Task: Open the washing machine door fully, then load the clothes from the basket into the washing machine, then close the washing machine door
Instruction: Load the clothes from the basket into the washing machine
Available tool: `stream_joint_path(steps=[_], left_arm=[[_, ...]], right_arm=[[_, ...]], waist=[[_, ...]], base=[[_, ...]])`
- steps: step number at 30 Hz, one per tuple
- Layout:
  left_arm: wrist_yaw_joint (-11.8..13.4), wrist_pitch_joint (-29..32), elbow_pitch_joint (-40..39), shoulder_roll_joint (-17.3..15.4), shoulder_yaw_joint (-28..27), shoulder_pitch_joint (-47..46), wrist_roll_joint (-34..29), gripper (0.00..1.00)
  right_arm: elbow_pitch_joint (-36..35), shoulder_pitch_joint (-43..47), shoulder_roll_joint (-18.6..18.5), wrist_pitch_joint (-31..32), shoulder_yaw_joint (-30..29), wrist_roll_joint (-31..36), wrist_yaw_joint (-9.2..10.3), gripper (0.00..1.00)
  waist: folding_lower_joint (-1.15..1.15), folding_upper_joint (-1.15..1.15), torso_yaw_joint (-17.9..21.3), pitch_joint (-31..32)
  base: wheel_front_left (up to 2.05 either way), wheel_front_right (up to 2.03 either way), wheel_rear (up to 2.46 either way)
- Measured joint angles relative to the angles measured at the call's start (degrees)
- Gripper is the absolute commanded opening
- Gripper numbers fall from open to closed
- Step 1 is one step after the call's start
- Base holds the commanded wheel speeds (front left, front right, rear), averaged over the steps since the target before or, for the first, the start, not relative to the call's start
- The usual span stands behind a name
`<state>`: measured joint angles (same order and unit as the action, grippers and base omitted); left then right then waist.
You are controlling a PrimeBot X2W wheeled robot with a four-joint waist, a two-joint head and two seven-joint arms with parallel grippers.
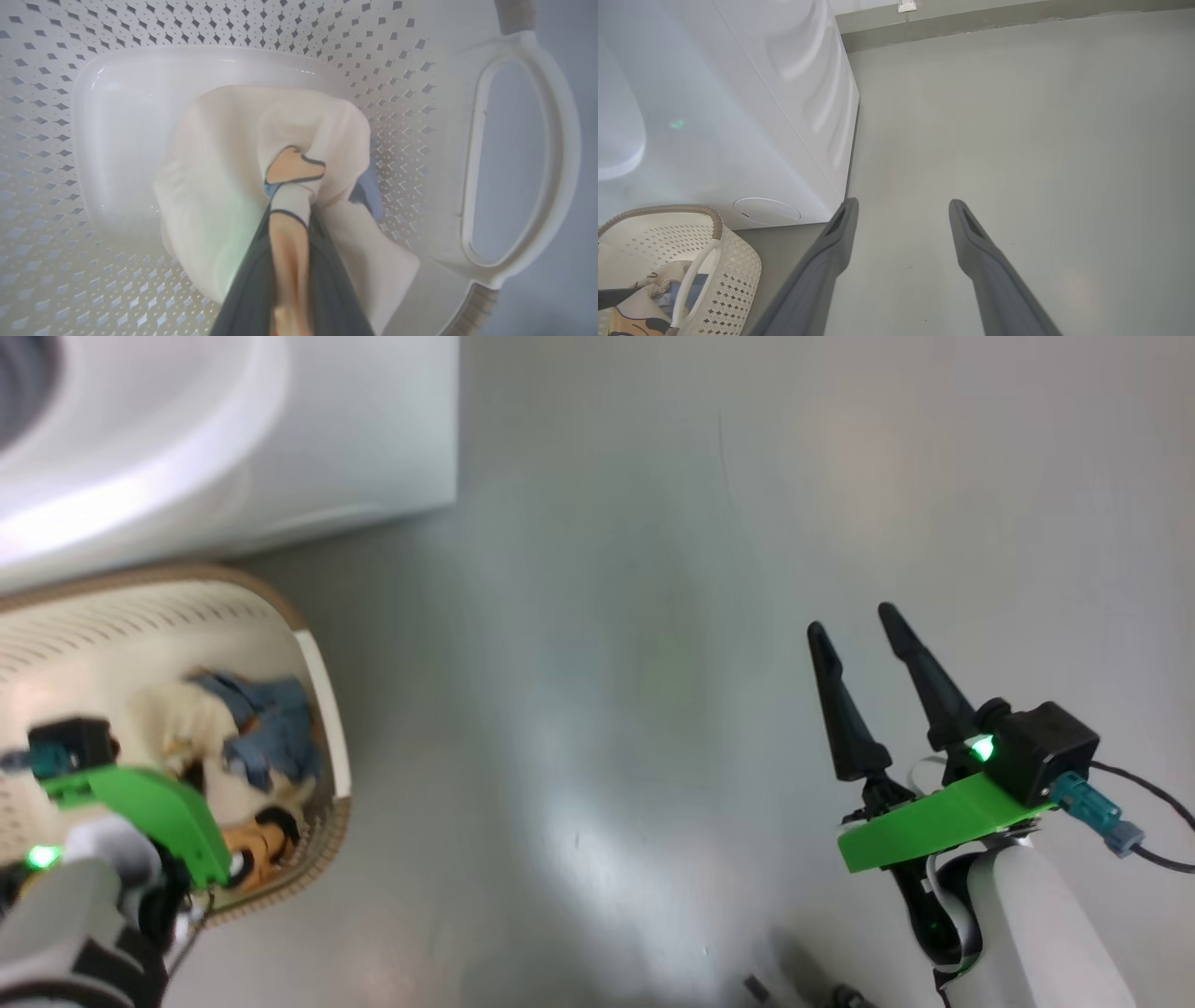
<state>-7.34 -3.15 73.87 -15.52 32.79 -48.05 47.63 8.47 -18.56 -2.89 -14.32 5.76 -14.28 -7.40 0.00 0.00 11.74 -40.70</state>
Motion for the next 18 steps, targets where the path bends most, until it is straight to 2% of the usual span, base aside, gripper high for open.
stream_joint_path(steps=[18], left_arm=[[0.0,-10.1,-6.8,0.8,2.9,17.4,3.5,0.00]], right_arm=[[6.5,6.1,0.0,0.0,1.2,0.0,0.00,1.00]], waist=[[0.00,0.00,-4.0,20.5]], base=[[0.00,0.00,0.00]])
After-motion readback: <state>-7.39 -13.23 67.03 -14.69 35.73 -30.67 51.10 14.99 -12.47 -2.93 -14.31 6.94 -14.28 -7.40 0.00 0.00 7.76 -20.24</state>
